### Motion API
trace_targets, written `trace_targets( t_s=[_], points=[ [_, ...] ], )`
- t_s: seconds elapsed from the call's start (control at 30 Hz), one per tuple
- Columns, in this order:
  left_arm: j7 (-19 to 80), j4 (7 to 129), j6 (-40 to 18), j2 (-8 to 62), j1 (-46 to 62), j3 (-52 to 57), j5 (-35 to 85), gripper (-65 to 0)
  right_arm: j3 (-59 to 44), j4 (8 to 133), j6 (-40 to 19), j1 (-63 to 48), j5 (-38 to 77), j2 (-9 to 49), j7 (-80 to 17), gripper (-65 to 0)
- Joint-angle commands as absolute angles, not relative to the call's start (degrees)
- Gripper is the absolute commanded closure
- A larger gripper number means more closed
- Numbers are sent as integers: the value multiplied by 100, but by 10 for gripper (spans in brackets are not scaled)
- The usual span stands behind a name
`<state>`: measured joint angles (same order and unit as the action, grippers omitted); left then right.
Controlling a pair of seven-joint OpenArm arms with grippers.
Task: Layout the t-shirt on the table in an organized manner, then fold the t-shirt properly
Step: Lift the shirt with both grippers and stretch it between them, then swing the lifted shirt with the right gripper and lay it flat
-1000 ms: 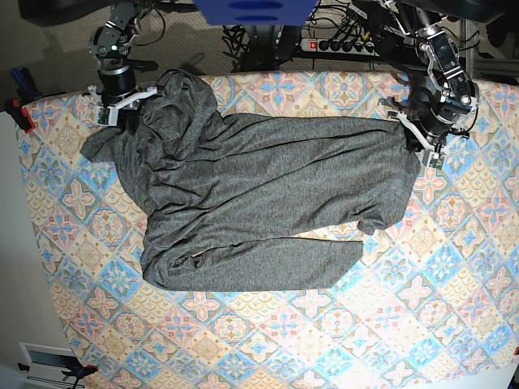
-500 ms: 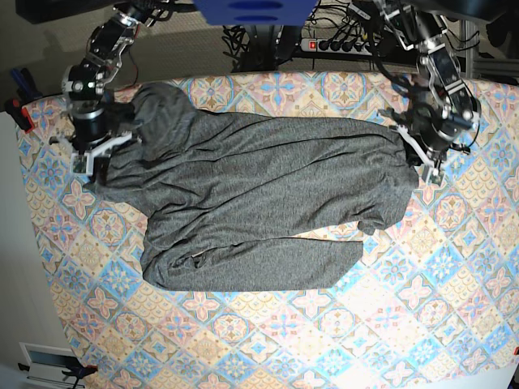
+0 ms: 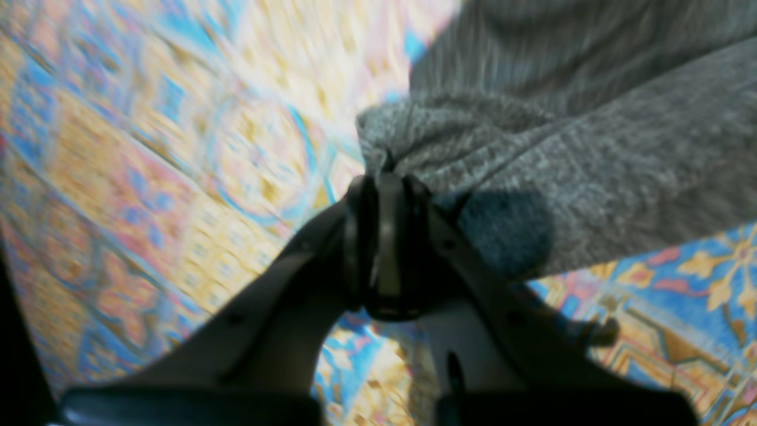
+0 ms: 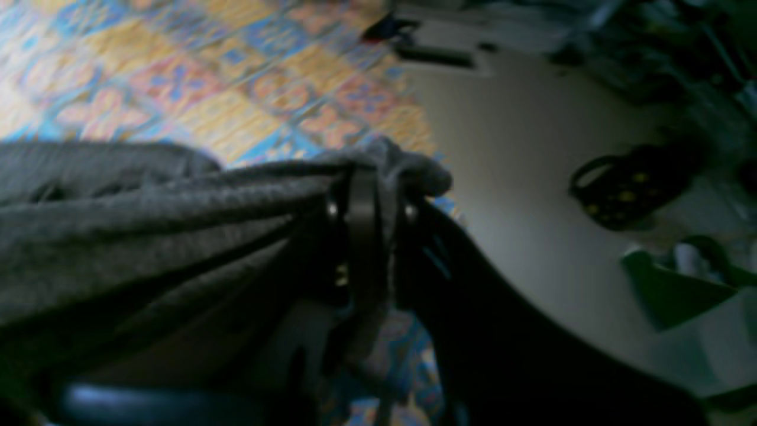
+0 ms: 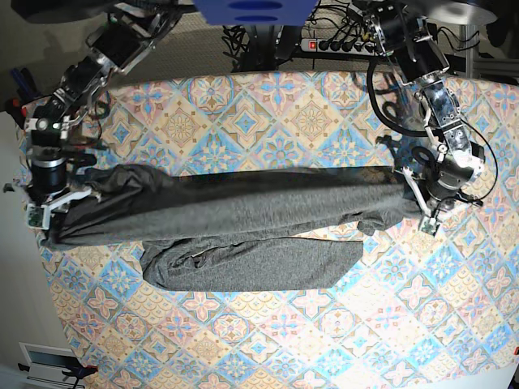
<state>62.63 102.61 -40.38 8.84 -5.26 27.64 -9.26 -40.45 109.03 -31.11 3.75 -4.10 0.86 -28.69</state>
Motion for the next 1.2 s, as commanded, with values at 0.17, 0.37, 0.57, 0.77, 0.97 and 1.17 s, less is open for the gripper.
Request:
trace_targets(
  t_s=[0.17, 0.37, 0.57, 0.77, 0.97, 1.17],
  points=[
    [6220, 10580, -4000, 971, -602, 2800, -971, -24, -4022, 11248, -3064, 567, -330, 365, -2668, 0],
    [6220, 10589, -4000, 954, -303, 2800, -971, -24, -4400, 11662, -3064, 13, -338, 233, -2053, 0],
    [6167, 10571, -4000, 971, -119, 2914, -954, -24, -3908, 11618, -2976, -1024, -866, 163, 154, 0],
    [6211, 10571, -4000, 936, -119, 2914, -945, -24, -3829, 11600, -3002, -989, -1701, -303, 57, 0],
    [6211, 10571, -4000, 927, -75, 2905, -936, -24, -3662, 11618, -3363, -778, -2237, -760, 92, 0],
    [6211, 10571, -4000, 927, -75, 2888, -963, -24, -3837, 11600, -3020, -312, -2571, -822, 57, 0]
  ],
)
